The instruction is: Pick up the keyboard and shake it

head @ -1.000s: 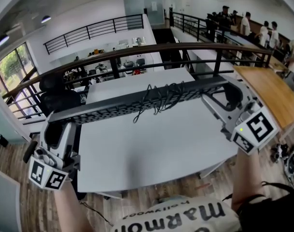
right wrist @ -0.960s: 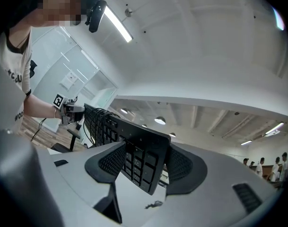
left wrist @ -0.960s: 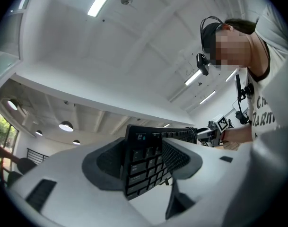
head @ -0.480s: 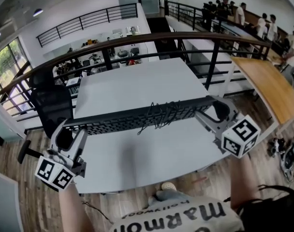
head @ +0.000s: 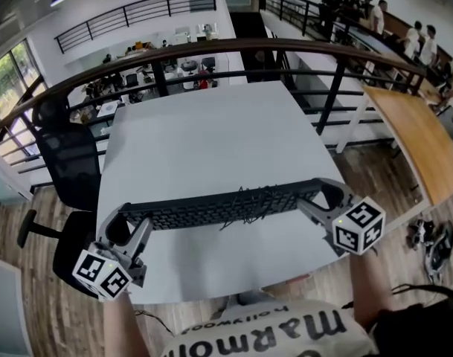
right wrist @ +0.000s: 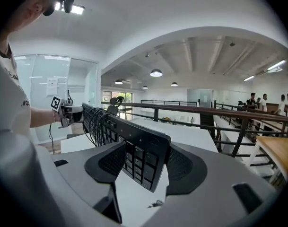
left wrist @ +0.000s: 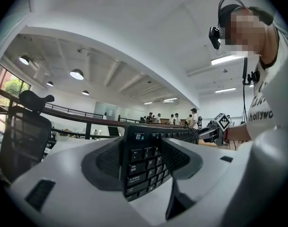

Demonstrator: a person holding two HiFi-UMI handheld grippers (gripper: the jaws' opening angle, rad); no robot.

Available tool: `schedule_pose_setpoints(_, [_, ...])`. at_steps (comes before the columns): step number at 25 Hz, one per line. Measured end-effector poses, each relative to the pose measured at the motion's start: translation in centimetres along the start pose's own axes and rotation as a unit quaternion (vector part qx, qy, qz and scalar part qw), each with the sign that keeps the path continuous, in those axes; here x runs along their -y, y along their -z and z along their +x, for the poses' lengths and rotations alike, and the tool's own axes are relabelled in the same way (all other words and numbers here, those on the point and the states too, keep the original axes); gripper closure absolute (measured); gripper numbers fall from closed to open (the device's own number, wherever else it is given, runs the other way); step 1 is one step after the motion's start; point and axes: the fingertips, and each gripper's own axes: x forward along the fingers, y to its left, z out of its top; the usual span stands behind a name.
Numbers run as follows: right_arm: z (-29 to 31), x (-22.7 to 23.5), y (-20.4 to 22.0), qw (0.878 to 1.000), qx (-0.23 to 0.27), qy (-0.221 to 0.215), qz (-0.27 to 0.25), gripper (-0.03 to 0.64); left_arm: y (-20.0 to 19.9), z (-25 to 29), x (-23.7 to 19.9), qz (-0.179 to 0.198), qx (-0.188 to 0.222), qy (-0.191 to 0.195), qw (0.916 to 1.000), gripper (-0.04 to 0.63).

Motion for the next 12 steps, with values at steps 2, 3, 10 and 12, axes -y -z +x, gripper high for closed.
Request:
schedule_pose_setpoints(2, [0.5,0.6,0.8,1.000,-0.011,-0.005,0.010,0.356,0.6,0.7,-0.1,-0.008,-0.010,-0.002,0.9999,0.357])
schedule_pose_setpoints(3, [0.6,0.7,1.0,1.000,-0.016,-0.007,0.013,0.356,0.8,0.8,-0.1,-0.011,-0.014,-0.003,0.9998,0.357])
schedule_pose_setpoints(10, [2.1,1.4,1.7,0.999,-0.025,-0.022,-0.013,0.356,3.5,0.6,-0.4,-0.036,-0.021,-0.018,0.9990,0.357])
schedule_pose_setpoints(12, [2.7,1.7,2.1,0.999,-0.030,-0.025,-0.015,0.356,4.3,0.8,-0.6,-0.042,-0.027,-0.021,0.9985,0.357])
